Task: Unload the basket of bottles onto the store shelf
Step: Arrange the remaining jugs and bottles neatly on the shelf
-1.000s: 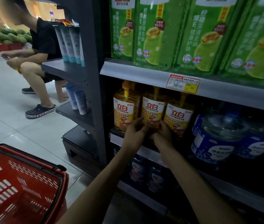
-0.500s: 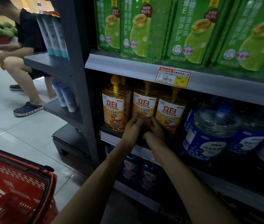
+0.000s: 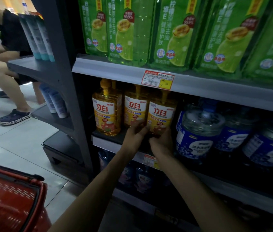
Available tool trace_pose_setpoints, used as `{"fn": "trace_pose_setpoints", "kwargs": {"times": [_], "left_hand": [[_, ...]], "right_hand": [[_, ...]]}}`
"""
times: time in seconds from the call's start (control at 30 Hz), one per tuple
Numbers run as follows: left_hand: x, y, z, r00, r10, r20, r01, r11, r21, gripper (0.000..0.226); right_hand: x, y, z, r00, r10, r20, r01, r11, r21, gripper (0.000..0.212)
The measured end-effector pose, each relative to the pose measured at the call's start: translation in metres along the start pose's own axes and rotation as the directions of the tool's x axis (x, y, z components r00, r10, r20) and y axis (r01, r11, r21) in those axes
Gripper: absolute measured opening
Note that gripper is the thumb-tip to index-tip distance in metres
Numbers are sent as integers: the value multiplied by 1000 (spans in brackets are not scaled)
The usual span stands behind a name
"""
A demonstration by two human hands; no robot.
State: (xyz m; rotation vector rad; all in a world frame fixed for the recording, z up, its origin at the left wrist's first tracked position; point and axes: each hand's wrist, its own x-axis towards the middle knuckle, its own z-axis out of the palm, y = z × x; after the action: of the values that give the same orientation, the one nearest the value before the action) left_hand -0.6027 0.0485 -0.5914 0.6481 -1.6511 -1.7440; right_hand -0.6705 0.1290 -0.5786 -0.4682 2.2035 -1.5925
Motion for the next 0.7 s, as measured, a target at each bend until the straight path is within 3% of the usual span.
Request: {"fn": "trace_pose_setpoints", "kwargs": {"times": [0.2,0.37,0.53,0.7], "left_hand": [[8,-12,8,997,76,-5,-74,989,124,45],[12,-19,15,997,82,-3,-80,979,189,58],[10,-12,17,998,55,-10,-53,990,128,49],[1,-3,14,1000,29,-10,-27,993,117,33]], "right_hand": [[-2,4,-10,999,-35,-8,36,997,61,97],[-4,4,-11,998,-42,-50,48,992,115,93],[0,4,-3,994,-66,-87,76,990,119,68],[-10,1,-4,993,-105,-46,112,974,197,73]]}}
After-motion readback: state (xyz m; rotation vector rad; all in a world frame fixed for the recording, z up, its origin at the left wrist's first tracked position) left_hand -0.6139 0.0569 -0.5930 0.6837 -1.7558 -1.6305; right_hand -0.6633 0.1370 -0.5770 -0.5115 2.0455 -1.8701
